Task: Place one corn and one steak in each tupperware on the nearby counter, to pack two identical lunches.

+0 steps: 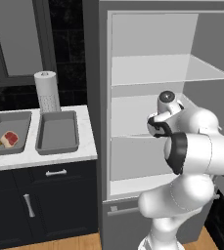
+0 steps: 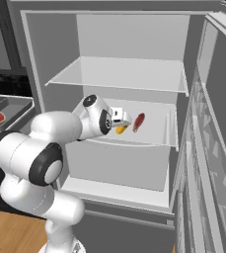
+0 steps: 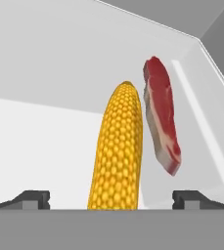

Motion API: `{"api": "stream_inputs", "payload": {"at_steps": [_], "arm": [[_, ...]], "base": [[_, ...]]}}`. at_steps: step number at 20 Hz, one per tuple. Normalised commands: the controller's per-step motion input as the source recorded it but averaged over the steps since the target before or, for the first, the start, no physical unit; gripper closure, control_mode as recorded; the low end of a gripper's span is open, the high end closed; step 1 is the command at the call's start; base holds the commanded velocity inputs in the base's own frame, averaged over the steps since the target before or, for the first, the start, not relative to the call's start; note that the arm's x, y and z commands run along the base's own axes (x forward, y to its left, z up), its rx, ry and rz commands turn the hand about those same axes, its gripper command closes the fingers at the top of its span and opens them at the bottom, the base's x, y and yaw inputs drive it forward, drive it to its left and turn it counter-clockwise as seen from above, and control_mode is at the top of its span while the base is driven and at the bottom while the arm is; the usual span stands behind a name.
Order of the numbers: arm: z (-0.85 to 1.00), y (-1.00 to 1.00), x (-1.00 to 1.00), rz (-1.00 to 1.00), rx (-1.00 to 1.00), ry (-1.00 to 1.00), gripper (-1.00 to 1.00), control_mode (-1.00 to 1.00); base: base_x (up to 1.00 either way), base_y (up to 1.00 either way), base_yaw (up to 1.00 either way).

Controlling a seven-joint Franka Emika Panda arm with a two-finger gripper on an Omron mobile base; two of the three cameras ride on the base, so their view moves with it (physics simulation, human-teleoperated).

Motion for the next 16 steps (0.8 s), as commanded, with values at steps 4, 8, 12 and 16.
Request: {"api": "stream_inputs", "payload": {"at_steps": [4, 8, 12, 16], "arm": [[-0.07, -0.01, 0.06, 0.0, 0.0, 0.0, -1.0, -1.0], [-0.13, 0.0, 0.06, 0.0, 0.0, 0.0, -1.0, -1.0], [-0.15, -0.03, 0.11, 0.0, 0.0, 0.0, -1.0, -1.0], [-0.09, -0.07, 0.17, 0.0, 0.0, 0.0, -1.0, -1.0]], "base": [[0.0, 0.0, 0.0], [0.0, 0.0, 0.0], [0.0, 0.0, 0.0], [0.0, 0.0, 0.0]]}}
